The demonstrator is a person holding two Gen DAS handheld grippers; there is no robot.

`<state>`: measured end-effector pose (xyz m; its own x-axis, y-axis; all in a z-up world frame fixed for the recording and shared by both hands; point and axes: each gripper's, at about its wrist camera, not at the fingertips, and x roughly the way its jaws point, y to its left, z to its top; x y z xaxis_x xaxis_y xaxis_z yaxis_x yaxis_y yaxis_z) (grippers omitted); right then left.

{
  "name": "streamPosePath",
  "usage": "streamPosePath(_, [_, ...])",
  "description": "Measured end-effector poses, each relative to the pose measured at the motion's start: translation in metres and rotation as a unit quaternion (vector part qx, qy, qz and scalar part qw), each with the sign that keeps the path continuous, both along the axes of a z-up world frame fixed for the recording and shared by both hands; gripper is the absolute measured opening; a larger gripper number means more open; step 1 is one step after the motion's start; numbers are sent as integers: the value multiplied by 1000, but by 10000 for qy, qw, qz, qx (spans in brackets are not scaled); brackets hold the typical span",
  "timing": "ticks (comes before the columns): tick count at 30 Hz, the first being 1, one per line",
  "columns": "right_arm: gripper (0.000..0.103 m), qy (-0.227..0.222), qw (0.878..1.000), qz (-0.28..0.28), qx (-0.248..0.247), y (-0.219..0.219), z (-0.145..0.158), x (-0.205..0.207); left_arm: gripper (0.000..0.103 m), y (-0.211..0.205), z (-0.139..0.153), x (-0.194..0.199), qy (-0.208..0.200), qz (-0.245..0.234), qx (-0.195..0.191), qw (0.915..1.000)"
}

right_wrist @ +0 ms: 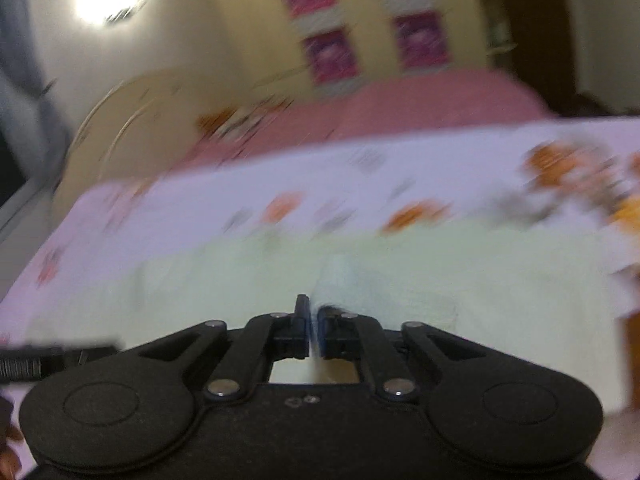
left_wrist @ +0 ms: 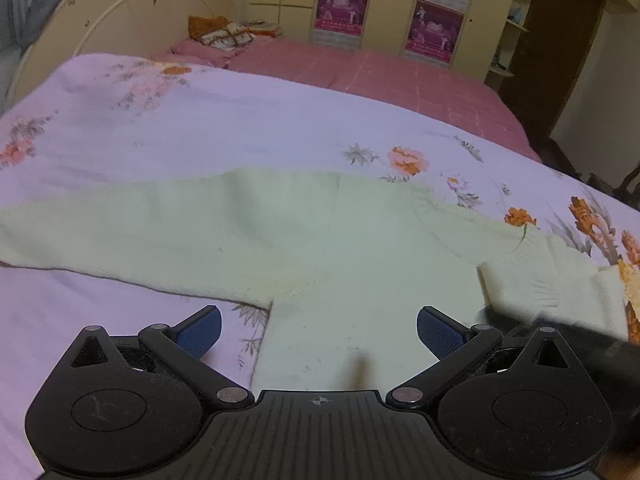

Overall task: Fold small clothes
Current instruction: 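Carry the sleeve cuff across the sweater body with the right gripper, then release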

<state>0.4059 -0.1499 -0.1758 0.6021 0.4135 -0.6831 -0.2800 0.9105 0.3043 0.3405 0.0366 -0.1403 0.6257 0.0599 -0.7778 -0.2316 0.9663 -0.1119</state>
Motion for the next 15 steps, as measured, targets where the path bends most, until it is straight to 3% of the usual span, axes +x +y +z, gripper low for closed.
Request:
streamPosePath(3, [64,64,9996,271,-81,23,-5,-10,103,3,-6,4,-11,-140,-145,9998])
streamPosePath(4, [67,-37,9994,346,-59,26,-1,-15,103,2,-7,5,-19,-170,-156,9997])
streamPosePath(7, [67,-327,9972,629,-222,25,13,-24,103,-2,-10,8,-42,-244,-143,9996])
streamPosePath(10, [64,-371,9975,589,-88,5,23,-26,103,-7,-12,9,-42,-378,84,9992])
streamPosePath(12, [65,-121,9978,502,-405,-6,19,-24,103,-9,-13,8,-46,-462,158,9988])
streamPosePath(15, [64,325,9995,-18,-19,-36,15,-28,103,-13,-14,5,-68,-555,208,9982])
